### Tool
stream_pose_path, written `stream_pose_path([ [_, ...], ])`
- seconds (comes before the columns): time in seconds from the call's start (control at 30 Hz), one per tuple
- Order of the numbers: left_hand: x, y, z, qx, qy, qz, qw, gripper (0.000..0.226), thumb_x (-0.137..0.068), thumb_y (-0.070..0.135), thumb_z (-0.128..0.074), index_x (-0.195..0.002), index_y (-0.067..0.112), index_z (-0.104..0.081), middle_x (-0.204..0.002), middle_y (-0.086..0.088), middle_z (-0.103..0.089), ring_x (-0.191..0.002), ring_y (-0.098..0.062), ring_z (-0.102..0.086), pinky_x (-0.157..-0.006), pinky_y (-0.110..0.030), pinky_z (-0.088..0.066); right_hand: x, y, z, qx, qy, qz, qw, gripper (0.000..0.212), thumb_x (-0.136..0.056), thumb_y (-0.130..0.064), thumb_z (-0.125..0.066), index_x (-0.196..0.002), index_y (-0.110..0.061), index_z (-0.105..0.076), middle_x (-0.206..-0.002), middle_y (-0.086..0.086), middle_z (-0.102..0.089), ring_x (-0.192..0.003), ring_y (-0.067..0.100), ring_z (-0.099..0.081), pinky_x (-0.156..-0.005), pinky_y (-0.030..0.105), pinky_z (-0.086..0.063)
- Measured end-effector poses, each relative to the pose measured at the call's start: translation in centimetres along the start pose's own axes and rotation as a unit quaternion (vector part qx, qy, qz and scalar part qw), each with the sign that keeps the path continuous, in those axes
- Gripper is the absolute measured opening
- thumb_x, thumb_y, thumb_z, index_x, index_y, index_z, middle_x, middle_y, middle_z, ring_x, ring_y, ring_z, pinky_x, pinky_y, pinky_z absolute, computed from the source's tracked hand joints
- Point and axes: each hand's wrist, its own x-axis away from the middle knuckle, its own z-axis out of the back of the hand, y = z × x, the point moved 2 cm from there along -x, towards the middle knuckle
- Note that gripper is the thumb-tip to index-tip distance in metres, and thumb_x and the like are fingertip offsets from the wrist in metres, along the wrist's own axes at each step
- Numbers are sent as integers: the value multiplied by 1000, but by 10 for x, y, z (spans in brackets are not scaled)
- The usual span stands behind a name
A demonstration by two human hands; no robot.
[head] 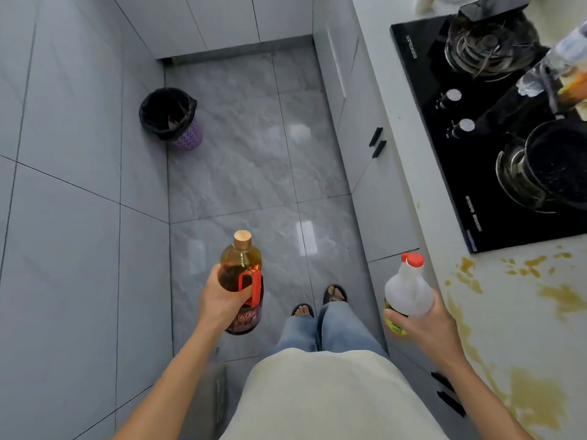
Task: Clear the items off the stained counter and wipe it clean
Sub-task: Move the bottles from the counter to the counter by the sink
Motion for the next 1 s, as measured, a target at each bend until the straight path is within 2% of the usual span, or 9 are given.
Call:
stream_pose_path([
  [0.1, -35, 37, 2, 10, 12, -20, 1000, 57, -64, 54, -95, -105, 54, -55, -98, 24, -70, -92, 2, -65, -68, -18, -47, -24, -12, 0, 14, 4, -11, 1000, 88, -56, -49, -94, -130, -40, -48, -104, -27, -59, -96, 13, -60, -65, 23, -45],
  [0.2, -69, 67, 3, 18, 19, -30, 999, 57, -63, 57, -95, -102, 61, -52, -98, 26, -69, -90, 4, -63, -67, -16, -45, -61, -30, -1, 48, 3, -18, 999, 95, -58, -48, -96, -138, -35, -46, -110, -11, -61, -103, 21, -57, -75, 33, -46],
  [0.3, -99, 87, 4, 19, 15, -27, 999, 63, -64, 52, -97, -112, 50, -56, -105, 21, -71, -97, 0, -66, -74, -22, -51, -100, -62, -3, 56, -5, -22, 998, 97, -58, -48, -96, -139, -30, -46, -117, -5, -62, -105, 23, -56, -80, 35, -47],
  [0.43, -126, 99, 12, 15, 31, -1, 999, 65, -66, 46, -97, -117, 46, -56, -108, 20, -70, -99, -4, -65, -83, -34, -55, -152, -124, -11, 53, -25, 13, 998, 96, -60, -48, -96, -140, -28, -46, -118, -6, -60, -107, 23, -57, -81, 34, -47],
  [0.6, -147, 98, 26, 10, 55, 37, 998, 56, -67, 39, -97, -102, 50, -55, -99, 23, -68, -93, 2, -63, -72, -24, -49, -212, -224, -30, 43, -56, 62, 996, 93, -61, -48, -96, -138, -31, -46, -120, -6, -62, -110, 24, -60, -87, 41, -56],
  [0.7, -162, 91, 36, -1, 56, 68, 996, 55, -67, 35, -97, -104, 43, -57, -100, 18, -70, -95, -5, -66, -76, -36, -55, -244, -282, -44, 22, -71, 89, 993, 93, -62, -44, -97, -139, -31, -46, -125, -5, -63, -113, 25, -61, -89, 43, -57],
  [0.77, -176, 88, 41, -14, 54, 85, 995, 57, -64, 36, -98, -106, 41, -59, -100, 16, -71, -94, -9, -68, -78, -40, -57, -263, -316, -54, 9, -72, 95, 993, 94, -61, -44, -96, -139, -33, -45, -125, -7, -63, -113, 24, -61, -83, 38, -56],
  [0.87, -204, 92, 49, -24, 50, 94, 994, 60, -61, 42, -96, -107, 48, -58, -96, 17, -73, -91, -5, -67, -72, -34, -54, -287, -361, -66, 7, -72, 104, 992, 94, -59, -48, -95, -137, -36, -44, -120, -12, -61, -109, 20, -59, -67, 24, -47],
  [1.0, -261, 115, 60, -29, 22, 107, 994, 59, -59, 50, -92, -109, 44, -62, -98, 15, -74, -95, -12, -70, -80, -43, -58, -314, -401, -76, 9, -66, 94, 993, 87, -58, -48, -95, -130, -41, -47, -111, -24, -61, -105, 18, -60, -65, 21, -43],
])
